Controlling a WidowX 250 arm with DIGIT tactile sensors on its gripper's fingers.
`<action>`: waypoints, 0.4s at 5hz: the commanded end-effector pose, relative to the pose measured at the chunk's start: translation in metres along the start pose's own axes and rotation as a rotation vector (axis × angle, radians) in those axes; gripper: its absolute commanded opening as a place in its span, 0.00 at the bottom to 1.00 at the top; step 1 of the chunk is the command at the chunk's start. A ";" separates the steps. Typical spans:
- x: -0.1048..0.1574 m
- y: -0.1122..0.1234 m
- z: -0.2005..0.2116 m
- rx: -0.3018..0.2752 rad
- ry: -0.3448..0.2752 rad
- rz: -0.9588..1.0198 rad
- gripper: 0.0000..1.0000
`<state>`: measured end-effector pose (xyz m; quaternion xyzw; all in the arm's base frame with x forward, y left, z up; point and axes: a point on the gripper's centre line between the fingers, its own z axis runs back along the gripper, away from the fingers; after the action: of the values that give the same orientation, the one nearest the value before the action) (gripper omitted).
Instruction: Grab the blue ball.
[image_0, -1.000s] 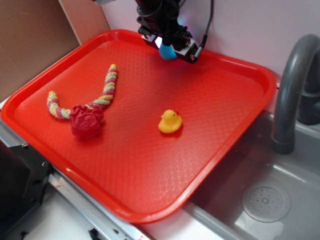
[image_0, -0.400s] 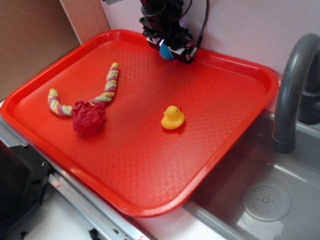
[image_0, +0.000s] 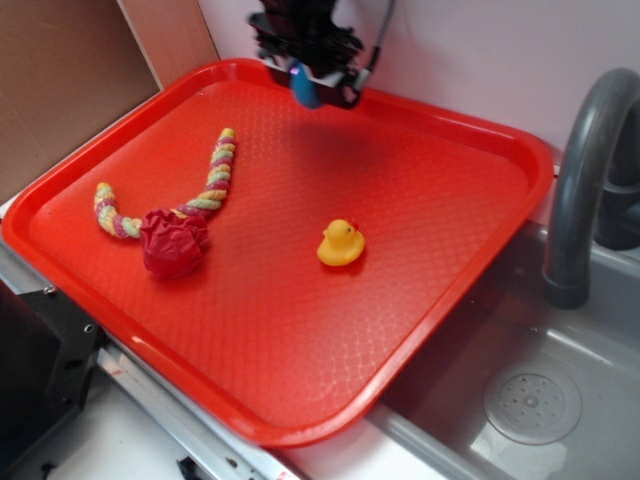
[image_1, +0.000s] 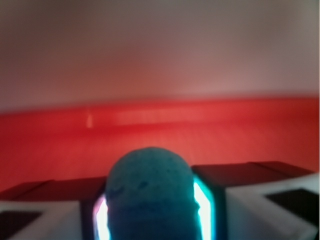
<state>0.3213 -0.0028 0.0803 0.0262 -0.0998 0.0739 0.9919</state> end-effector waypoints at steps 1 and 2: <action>-0.040 -0.016 0.083 -0.102 0.060 0.025 0.00; -0.072 -0.016 0.116 -0.164 0.098 0.049 0.00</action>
<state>0.2252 -0.0387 0.1645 -0.0541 -0.0385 0.0963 0.9931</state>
